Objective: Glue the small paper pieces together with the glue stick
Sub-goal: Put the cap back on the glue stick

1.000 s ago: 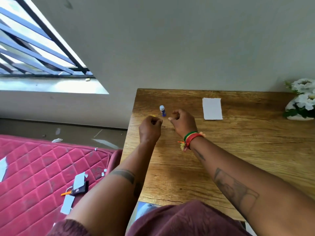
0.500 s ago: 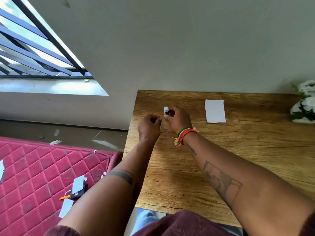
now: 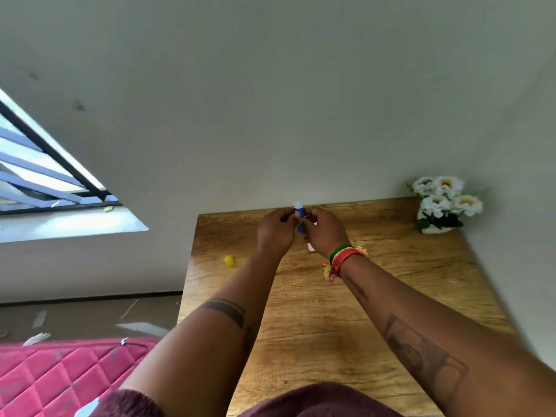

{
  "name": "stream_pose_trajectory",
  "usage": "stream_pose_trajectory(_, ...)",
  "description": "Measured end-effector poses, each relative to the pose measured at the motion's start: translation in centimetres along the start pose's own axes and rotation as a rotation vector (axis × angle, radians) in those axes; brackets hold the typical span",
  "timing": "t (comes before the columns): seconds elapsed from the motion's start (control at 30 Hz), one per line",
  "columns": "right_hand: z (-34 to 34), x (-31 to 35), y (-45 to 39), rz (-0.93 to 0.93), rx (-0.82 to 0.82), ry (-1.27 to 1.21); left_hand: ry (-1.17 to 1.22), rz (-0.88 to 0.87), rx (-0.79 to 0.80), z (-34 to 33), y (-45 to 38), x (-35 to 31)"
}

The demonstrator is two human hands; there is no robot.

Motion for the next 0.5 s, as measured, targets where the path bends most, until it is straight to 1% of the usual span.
stream_pose_trajectory(0.07, 1.6, -0.1, 0.5, 0.010, -0.026, -0.053, 0.029, -0.015, 0.050, -1.4, 0.2, -1.2)
stream_pose_trajectory(0.13, 2.9, -0.2, 1.1, 0.017, -0.031, -0.076, 0.002, -0.047, 0.092, -2.4, 0.5, -2.4)
stream_pose_trajectory(0.23, 4.4, -0.8, 1.5, -0.031, -0.024, -0.118, -0.036, -0.083, 0.115, -3.0, 0.6, -3.7)
stream_pose_trajectory(0.33, 5.1, -0.9, 2.0, -0.056, 0.032, -0.192, -0.017, -0.099, 0.150, -3.3, 0.9, -4.9)
stream_pose_trajectory(0.4, 5.3, -0.5, 2.2, -0.043, 0.078, -0.181, -0.001, -0.097, 0.156, -3.3, 0.9, -5.3)
stream_pose_trajectory(0.5, 5.6, -0.2, 2.2, -0.034, 0.076, -0.124, 0.025, -0.100, 0.162, -3.2, 0.9, -5.6)
Point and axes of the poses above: each hand's wrist, its own y-axis away from the middle knuckle, its own z-axis out of the back of the hand, x = y × z, the point moved 7 cm from there along -y, towards the middle knuckle, and after that the axes turned 10 degrees about y, right-handed, at the moved point
